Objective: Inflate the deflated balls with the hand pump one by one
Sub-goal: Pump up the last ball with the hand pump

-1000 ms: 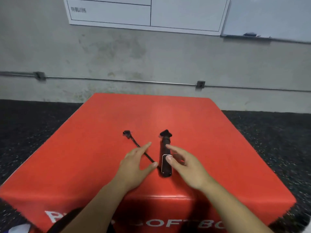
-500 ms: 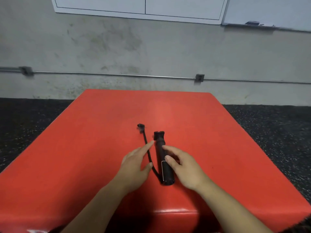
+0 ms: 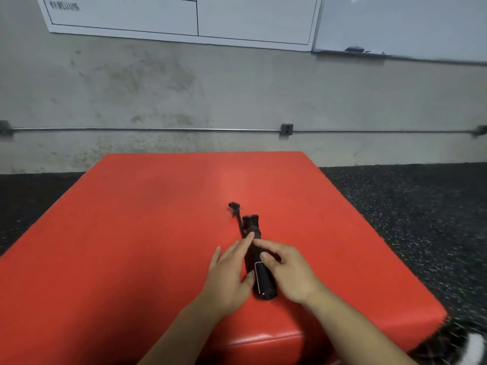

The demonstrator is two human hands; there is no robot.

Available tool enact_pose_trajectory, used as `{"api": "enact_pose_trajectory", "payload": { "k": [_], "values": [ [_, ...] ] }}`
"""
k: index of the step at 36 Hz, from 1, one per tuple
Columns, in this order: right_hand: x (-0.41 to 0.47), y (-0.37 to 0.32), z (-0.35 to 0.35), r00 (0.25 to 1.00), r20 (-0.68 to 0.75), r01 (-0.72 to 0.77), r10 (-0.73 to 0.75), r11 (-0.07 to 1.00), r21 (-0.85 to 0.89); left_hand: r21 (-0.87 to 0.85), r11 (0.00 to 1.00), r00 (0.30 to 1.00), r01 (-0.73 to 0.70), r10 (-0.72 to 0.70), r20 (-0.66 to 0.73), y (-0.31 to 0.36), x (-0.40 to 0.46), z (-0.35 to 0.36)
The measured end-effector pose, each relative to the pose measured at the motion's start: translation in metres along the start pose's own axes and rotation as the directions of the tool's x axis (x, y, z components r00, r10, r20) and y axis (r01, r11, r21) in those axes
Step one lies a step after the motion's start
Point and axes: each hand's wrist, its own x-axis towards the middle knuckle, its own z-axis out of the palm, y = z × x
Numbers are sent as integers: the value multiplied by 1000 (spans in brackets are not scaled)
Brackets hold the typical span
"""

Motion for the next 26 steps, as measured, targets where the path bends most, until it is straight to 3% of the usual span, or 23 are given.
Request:
{"api": "enact_pose_trajectory", "payload": {
  "k": [12,26],
  "values": [
    [-18,50,-101,987,-130,-87,93,995,46,-50,992,987,-119,123,98,66,49,63],
    [-4,98,-179,943,-282,-136,175,979,153,-93,987,977,-128,142,159,129,120,122]
  ]
}}
